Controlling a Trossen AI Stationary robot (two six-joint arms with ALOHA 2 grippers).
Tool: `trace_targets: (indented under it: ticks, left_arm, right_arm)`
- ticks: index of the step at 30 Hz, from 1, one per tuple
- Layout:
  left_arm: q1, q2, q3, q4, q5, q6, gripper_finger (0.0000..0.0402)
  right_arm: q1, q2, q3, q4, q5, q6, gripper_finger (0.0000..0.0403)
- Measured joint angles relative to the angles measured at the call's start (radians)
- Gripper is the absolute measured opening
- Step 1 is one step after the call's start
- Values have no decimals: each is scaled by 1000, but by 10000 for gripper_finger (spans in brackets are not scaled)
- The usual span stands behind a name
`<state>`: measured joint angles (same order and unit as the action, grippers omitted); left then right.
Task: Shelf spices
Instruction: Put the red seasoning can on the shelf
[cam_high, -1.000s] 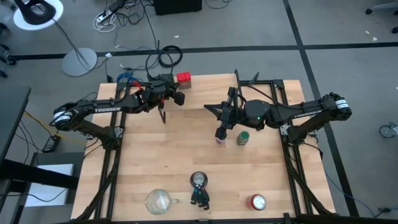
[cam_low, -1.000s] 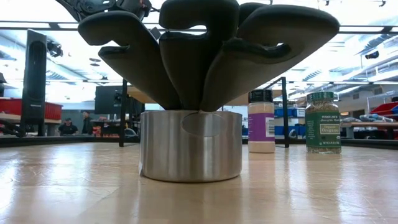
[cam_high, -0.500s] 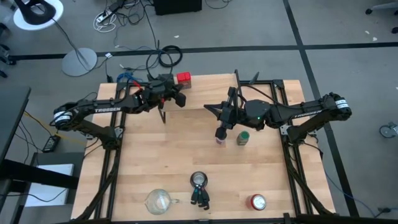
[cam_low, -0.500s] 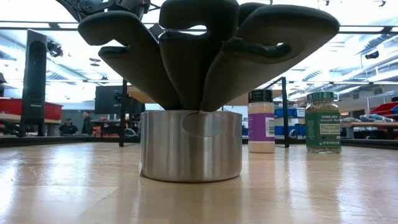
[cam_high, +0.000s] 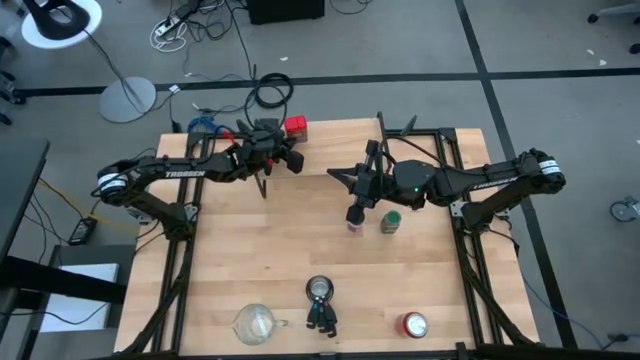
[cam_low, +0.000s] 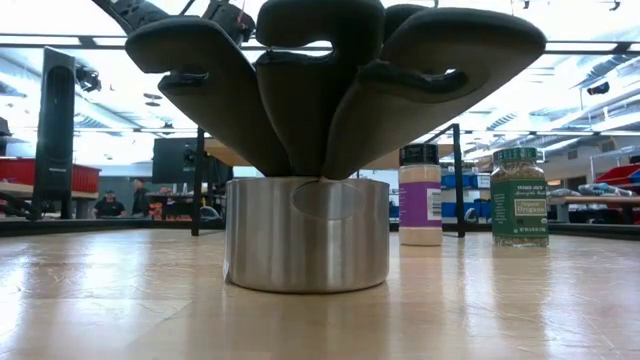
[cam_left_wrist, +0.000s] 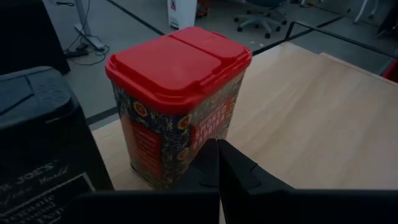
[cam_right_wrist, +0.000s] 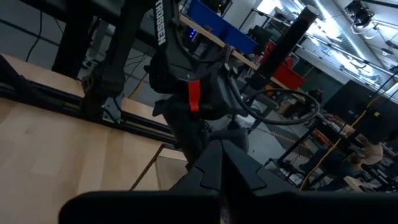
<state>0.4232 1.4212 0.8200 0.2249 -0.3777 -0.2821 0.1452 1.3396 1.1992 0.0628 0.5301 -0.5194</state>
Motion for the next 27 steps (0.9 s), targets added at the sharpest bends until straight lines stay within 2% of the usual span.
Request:
trace_targets:
  ticks: [17, 27]
  left_arm:
    - [0, -11, 0, -6, -83, 13, 0]
    - [-19, -11, 16, -13, -79, 14, 0]
  right_arm:
    - [0, 0, 0, -8, 0, 0, 3]
    - [0, 0, 0, -9, 0, 0, 3]
